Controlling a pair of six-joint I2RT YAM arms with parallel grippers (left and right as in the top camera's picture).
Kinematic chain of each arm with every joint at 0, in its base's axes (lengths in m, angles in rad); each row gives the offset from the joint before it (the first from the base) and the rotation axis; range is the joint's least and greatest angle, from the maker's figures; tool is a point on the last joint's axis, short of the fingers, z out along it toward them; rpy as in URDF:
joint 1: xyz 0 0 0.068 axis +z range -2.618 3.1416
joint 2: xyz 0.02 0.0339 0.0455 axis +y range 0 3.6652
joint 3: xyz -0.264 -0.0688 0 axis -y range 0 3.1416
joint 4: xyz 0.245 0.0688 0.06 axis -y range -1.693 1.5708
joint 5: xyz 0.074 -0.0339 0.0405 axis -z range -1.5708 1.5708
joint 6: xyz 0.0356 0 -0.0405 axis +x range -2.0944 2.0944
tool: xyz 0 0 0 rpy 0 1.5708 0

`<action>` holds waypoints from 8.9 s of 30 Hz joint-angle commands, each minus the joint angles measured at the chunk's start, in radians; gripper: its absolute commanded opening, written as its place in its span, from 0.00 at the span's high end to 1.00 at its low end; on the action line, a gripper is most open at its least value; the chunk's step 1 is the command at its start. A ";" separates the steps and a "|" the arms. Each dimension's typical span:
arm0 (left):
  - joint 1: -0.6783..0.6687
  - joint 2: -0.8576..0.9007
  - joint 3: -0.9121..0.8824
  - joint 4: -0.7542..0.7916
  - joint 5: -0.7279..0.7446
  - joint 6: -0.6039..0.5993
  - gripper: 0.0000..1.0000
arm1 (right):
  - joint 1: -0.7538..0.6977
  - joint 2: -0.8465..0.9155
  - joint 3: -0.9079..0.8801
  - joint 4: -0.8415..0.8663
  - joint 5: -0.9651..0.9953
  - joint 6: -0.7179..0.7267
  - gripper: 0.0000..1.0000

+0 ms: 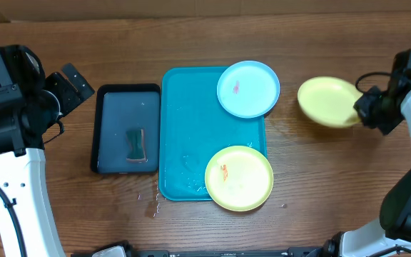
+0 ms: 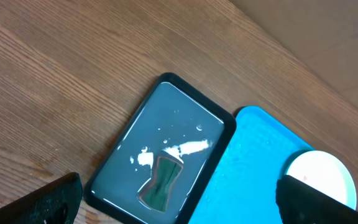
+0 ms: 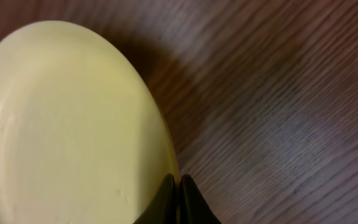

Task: Clean dirty plates on tray and stack at the side
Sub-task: 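Carry the yellow plate right and set it on the table, then move the right gripper back to the other yellow plate's rim, then grasp the yellow plate rim and drag it toward the tray center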

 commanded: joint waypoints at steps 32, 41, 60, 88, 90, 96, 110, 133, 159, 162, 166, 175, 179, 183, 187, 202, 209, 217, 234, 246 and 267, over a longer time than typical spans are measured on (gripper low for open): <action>0.000 0.007 0.005 0.001 0.003 -0.010 0.00 | 0.148 -0.011 -0.325 0.290 -0.024 0.004 0.77; 0.000 0.007 0.005 0.001 0.003 -0.010 0.00 | 0.174 -0.011 -0.325 0.278 -0.053 -0.039 0.49; 0.000 0.007 0.005 0.001 0.003 -0.010 0.00 | 0.275 -0.104 -0.168 -0.243 -0.214 -0.139 0.57; 0.000 0.007 0.005 0.001 0.003 -0.010 0.00 | 0.686 -0.104 -0.322 -0.122 -0.232 0.005 0.57; 0.000 0.007 0.005 0.001 0.003 -0.010 0.00 | 0.705 -0.104 -0.322 -0.122 -0.232 0.005 0.59; 0.000 0.007 0.005 0.001 0.003 -0.010 0.00 | 0.736 -0.104 -0.322 -0.126 -0.231 0.005 0.60; 0.000 0.007 0.005 0.001 0.003 -0.010 0.00 | 0.737 -0.104 -0.323 -0.192 -0.231 0.005 0.75; 0.000 0.007 0.005 0.001 0.003 -0.010 0.00 | 0.771 -0.104 -0.391 -0.115 -0.224 0.058 0.88; 0.000 0.007 0.005 0.001 0.003 -0.010 0.00 | 0.777 -0.104 -0.391 0.396 -0.230 0.119 0.96; 0.000 0.007 0.005 0.001 0.003 -0.010 0.00 | 0.777 -0.103 -0.391 0.435 -0.211 0.163 0.96; 0.000 0.007 0.005 0.001 0.003 -0.010 0.00 | 0.777 -0.098 -0.391 0.457 -0.204 0.183 0.96; 0.000 0.007 0.005 0.001 0.003 -0.010 0.00 | 0.831 -0.094 -0.392 0.471 -0.194 0.201 0.96; 0.000 0.007 0.005 0.001 0.003 -0.010 0.01 | 0.855 -0.094 -0.392 0.469 -0.134 0.213 0.78; 0.000 0.007 0.005 0.001 0.003 -0.010 0.00 | 0.856 -0.094 -0.392 0.472 -0.123 0.209 0.57; 0.000 0.007 0.005 0.001 0.003 -0.010 0.00 | 0.856 -0.094 -0.392 0.476 -0.075 0.210 0.57; 0.000 0.007 0.005 0.001 0.003 -0.010 0.00 | 0.856 -0.094 -0.420 0.490 -0.064 0.264 0.66; 0.000 0.007 0.005 0.001 0.003 -0.010 0.00 | 0.873 -0.094 -0.463 0.533 -0.129 0.303 0.66; 0.000 0.007 0.005 0.001 0.003 -0.010 0.00 | 0.919 -0.094 -0.467 0.541 -0.115 0.311 0.82; 0.000 0.007 0.005 0.001 0.003 -0.010 0.00 | 0.917 -0.094 -0.467 0.665 0.043 0.284 0.72; 0.000 0.007 0.005 0.001 0.003 -0.010 0.00 | 0.919 -0.094 -0.467 0.606 -0.064 0.314 0.79; 0.000 0.007 0.005 0.001 0.003 -0.010 0.00 | 0.903 -0.048 -0.433 0.656 -0.005 0.302 0.96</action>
